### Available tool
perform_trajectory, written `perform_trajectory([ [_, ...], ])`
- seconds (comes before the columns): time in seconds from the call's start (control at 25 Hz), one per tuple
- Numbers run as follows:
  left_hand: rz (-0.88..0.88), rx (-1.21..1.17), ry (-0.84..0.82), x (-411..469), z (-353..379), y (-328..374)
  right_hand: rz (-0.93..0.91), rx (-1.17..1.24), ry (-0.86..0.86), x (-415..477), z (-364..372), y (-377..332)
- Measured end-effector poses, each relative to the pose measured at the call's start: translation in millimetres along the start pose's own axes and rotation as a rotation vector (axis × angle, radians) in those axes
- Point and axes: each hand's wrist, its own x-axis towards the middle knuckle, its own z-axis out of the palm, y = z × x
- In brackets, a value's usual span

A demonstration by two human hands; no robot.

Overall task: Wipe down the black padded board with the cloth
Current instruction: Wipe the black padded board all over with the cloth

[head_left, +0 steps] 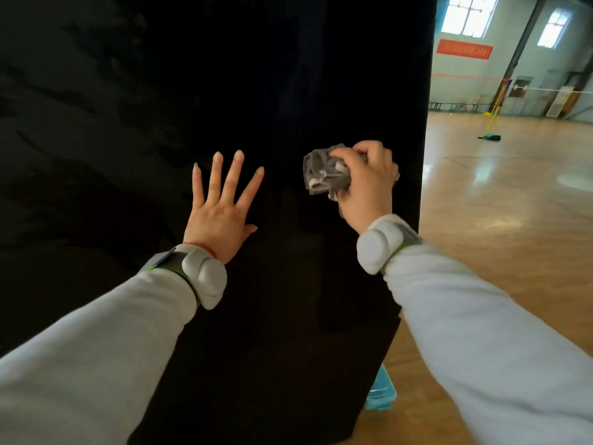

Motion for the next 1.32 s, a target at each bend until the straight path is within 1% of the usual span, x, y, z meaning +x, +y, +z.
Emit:
perform_trajectory([
  [0.12,-0.003,-0.021,0.008,0,-1,0,-0.024,0.005,-0.017,-11,18,1],
  [0.2,-0.012,-0.046,0.018,-1,0,5,-0.046,0.022,-0.076,-34,29,8],
  [0.32,-0.041,-0.061,-0.022,-15,5,15,-0.073,-0.001,-0.241,-74,42,19],
  [0.4,-0.037,-0.036,-0.083,-20,11,17,-0.132,-0.018,-0.372,-92,43,25],
  [0.44,-0.033,-0.022,-0.106,-20,12,16,-0.166,-0.003,-0.409,-92,39,26],
  [0.48,-0.032,-0.014,-0.121,-20,12,16,-0.179,0.022,-0.400,-86,33,27],
  [0.52,-0.035,-0.013,-0.124,-19,13,15,-0.168,0.048,-0.344,-75,26,26],
  [0.64,-0.035,-0.045,-0.073,-19,15,14,-0.042,0.046,-0.074,-34,14,15],
  [0.68,-0.031,-0.054,-0.048,-21,16,14,-0.019,0.030,-0.039,-30,16,11],
  [0.76,-0.009,-0.063,-0.012,-22,20,9,0.004,0.015,-0.059,-41,31,6],
  [0.88,0.013,-0.078,0.030,-24,23,11,0.018,0.006,-0.154,-85,57,17],
  [1.0,0.002,-0.085,0.064,-29,28,18,-0.018,-0.019,-0.251,-120,68,26],
  [1.12,-0.006,-0.092,0.039,-30,32,21,-0.063,-0.019,-0.382,-133,65,30],
  [1.16,-0.010,-0.085,0.033,-30,33,21,-0.088,-0.003,-0.374,-130,60,31],
  [1.2,-0.013,-0.083,0.036,-29,34,21,-0.093,0.013,-0.324,-121,53,30],
  [1.32,-0.027,-0.103,0.066,-29,35,23,-0.012,0.030,-0.055,-84,41,26],
])
